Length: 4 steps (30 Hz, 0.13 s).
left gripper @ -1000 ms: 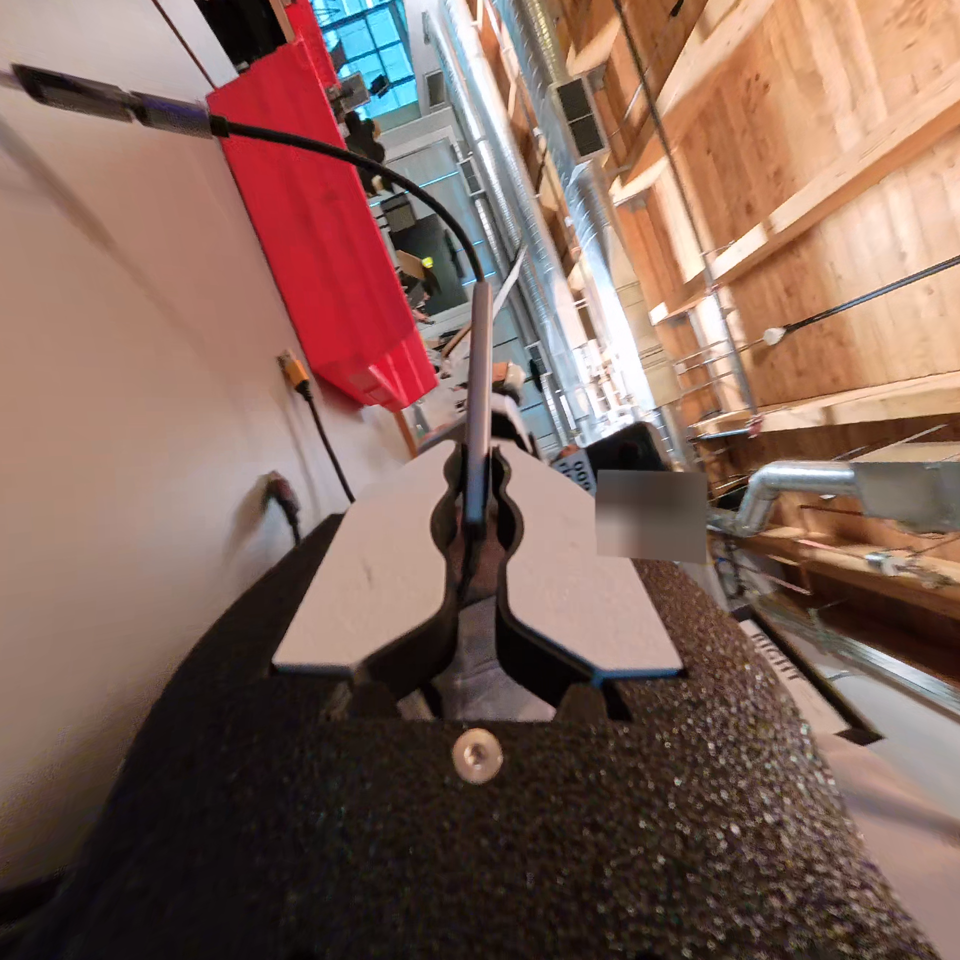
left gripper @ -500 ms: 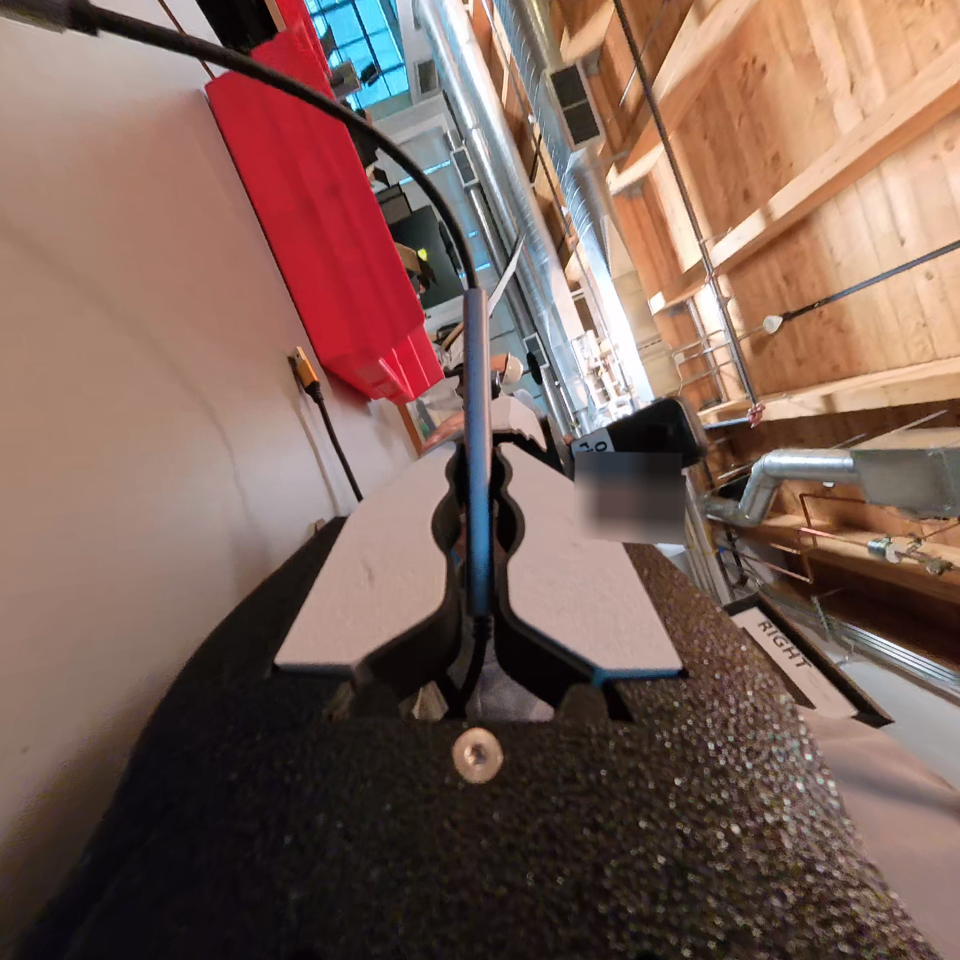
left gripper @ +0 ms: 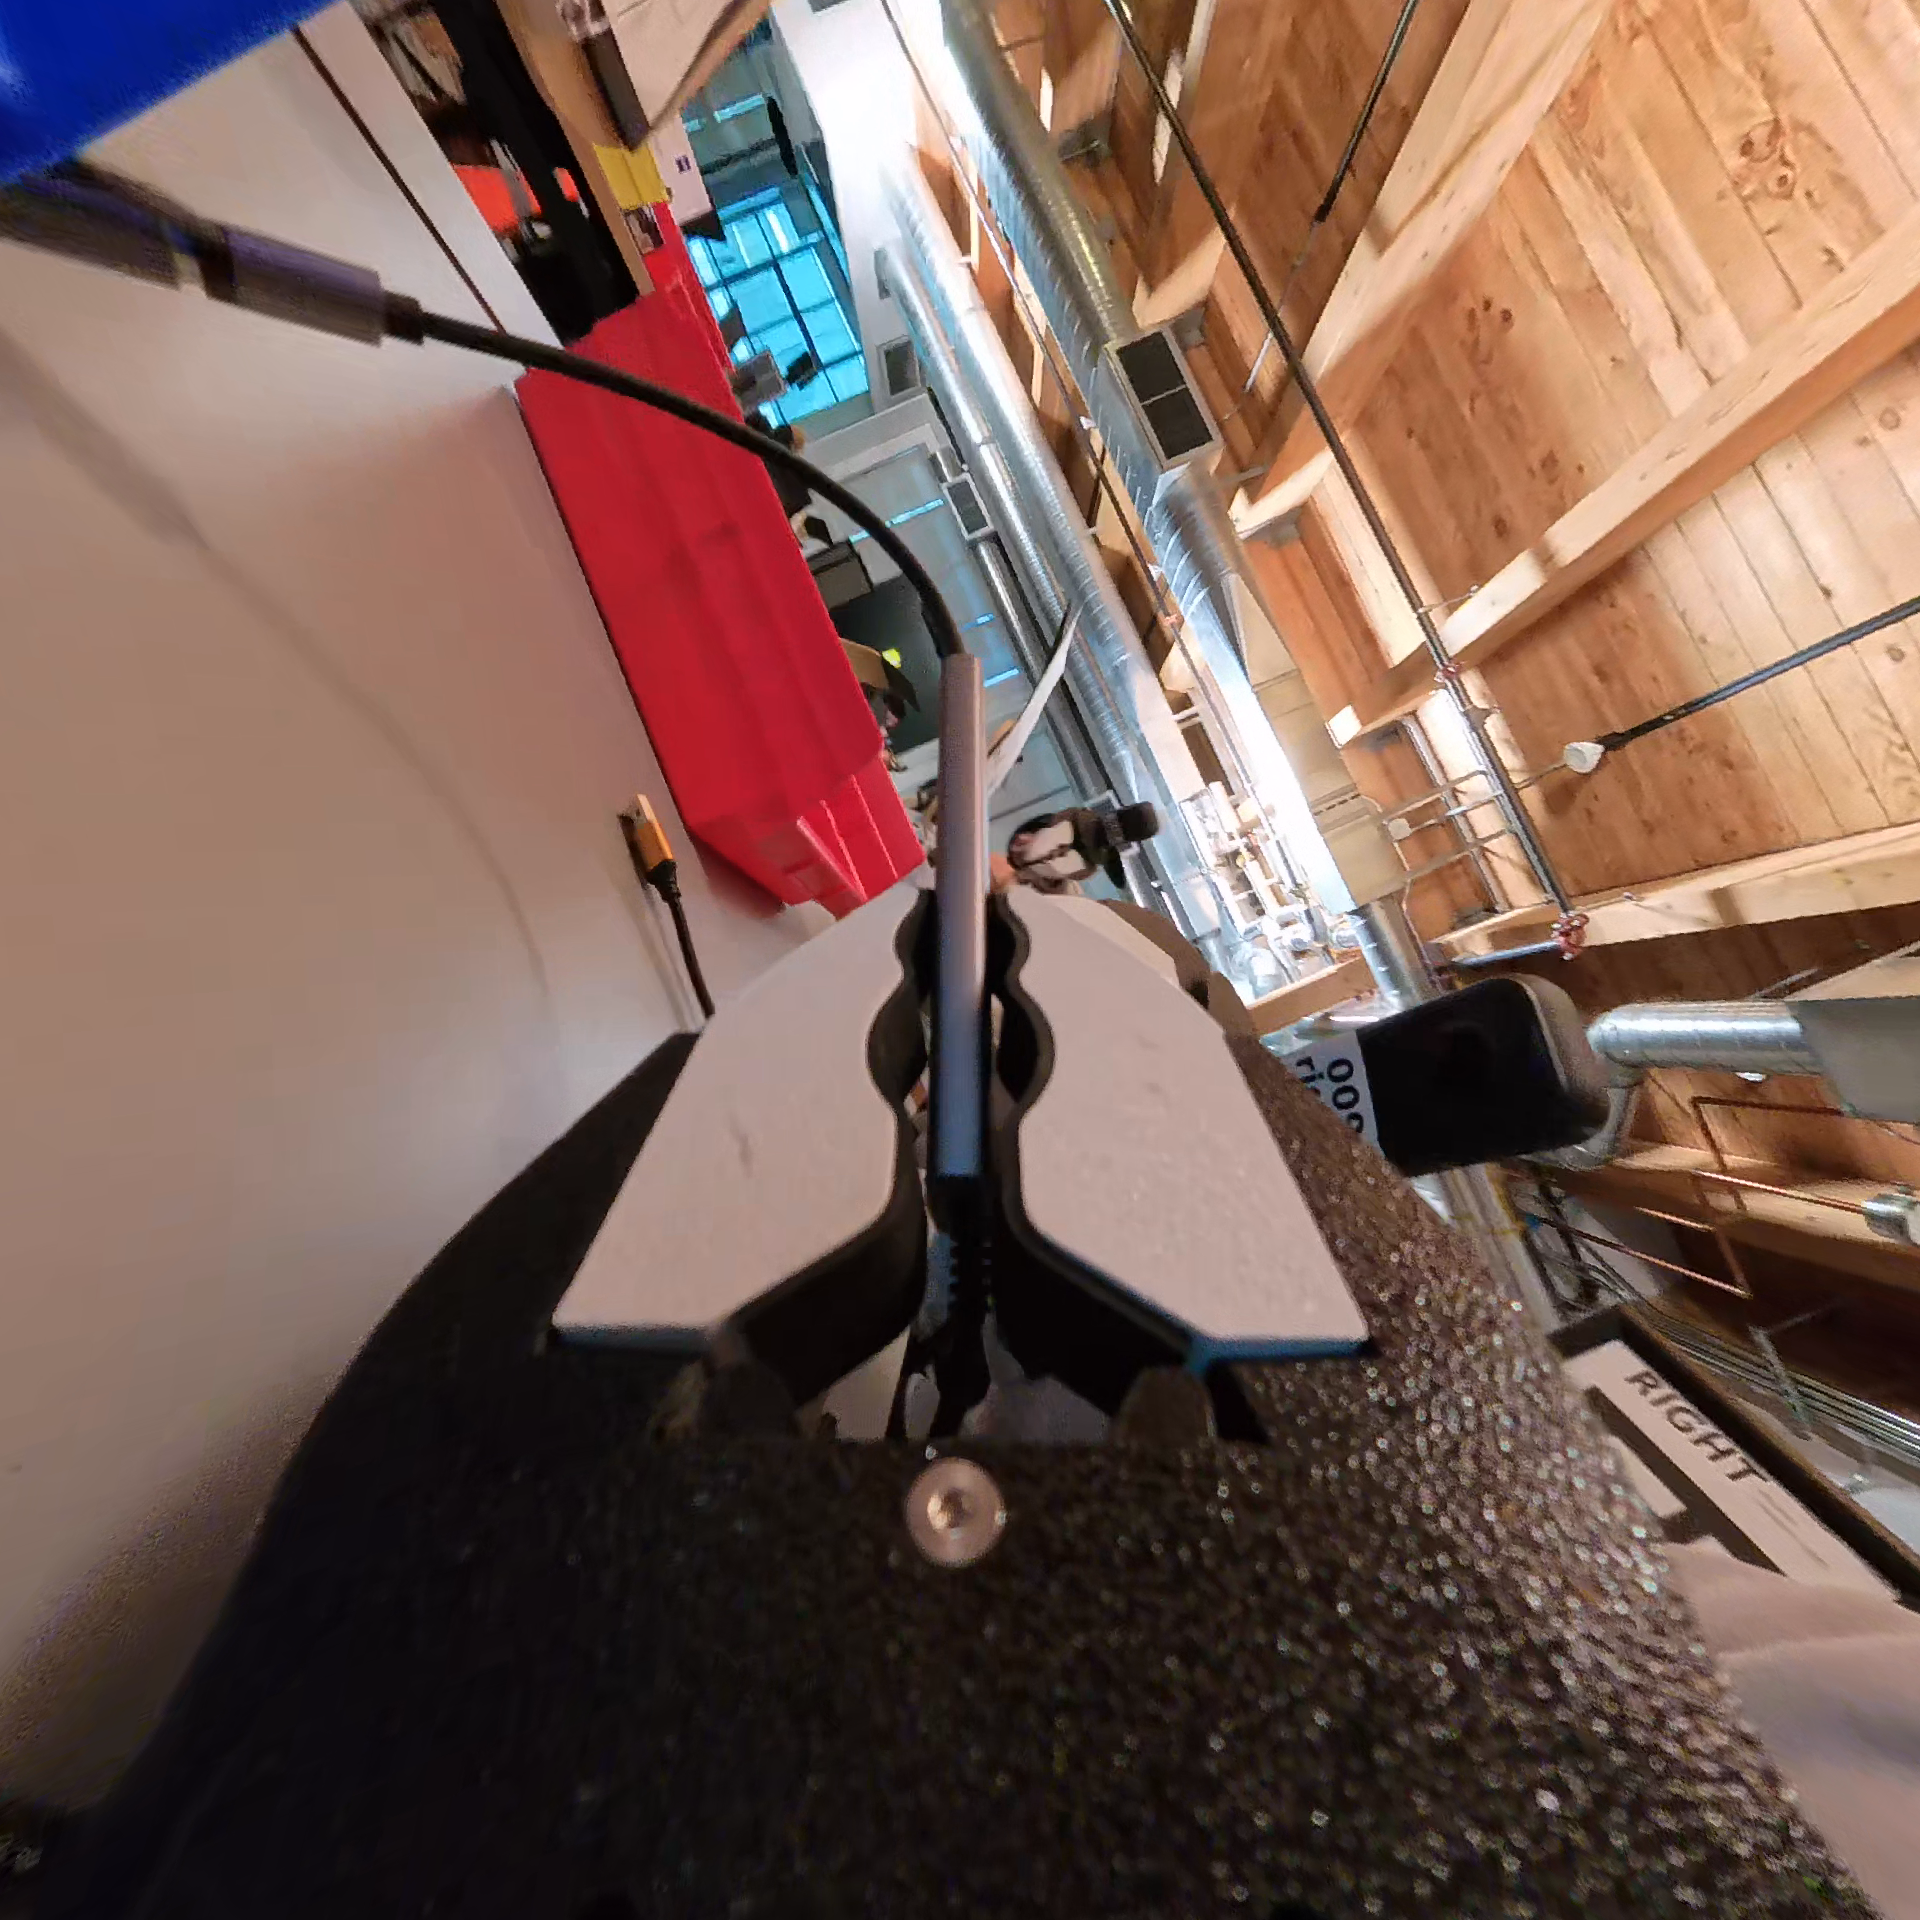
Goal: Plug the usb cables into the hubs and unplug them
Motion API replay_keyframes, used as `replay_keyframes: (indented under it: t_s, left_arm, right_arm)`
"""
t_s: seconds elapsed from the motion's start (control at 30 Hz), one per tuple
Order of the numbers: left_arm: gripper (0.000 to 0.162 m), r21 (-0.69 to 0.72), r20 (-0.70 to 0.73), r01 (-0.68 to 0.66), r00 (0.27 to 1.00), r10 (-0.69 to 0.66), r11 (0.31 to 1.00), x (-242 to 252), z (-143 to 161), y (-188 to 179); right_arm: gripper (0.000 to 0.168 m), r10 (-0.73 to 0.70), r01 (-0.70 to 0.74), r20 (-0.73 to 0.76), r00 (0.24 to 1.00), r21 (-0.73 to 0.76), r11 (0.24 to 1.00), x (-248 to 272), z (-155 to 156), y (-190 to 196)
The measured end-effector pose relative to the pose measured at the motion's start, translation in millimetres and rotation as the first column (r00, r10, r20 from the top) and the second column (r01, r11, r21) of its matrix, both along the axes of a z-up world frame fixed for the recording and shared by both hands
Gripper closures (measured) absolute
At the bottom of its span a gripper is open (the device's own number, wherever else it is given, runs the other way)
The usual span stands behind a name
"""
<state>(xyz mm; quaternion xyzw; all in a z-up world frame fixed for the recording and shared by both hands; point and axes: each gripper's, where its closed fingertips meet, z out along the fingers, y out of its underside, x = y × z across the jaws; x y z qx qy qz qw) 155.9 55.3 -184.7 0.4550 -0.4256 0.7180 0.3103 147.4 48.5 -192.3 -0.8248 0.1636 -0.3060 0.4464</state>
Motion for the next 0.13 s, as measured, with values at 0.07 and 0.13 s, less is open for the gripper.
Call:
replay_keyframes:
  t_s: [0.07,0.13]
  left_arm:
    - [0.154,0.001,0.034,0.052,0.998,-0.052,0.999,-4.3,3.0,-2.8]
    - [0.154,-0.034,0.050,0.146,0.988,-0.144,0.989,-13.1,12.0,-4.6]
  right_arm:
    - [0.156,0.069,-0.069,-0.011,0.998,0.020,0.997,-1.5,4.2,-1.9]
    - [0.156,0.145,-0.145,0.026,0.989,0.006,0.989,-5.6,15.3,-2.4]
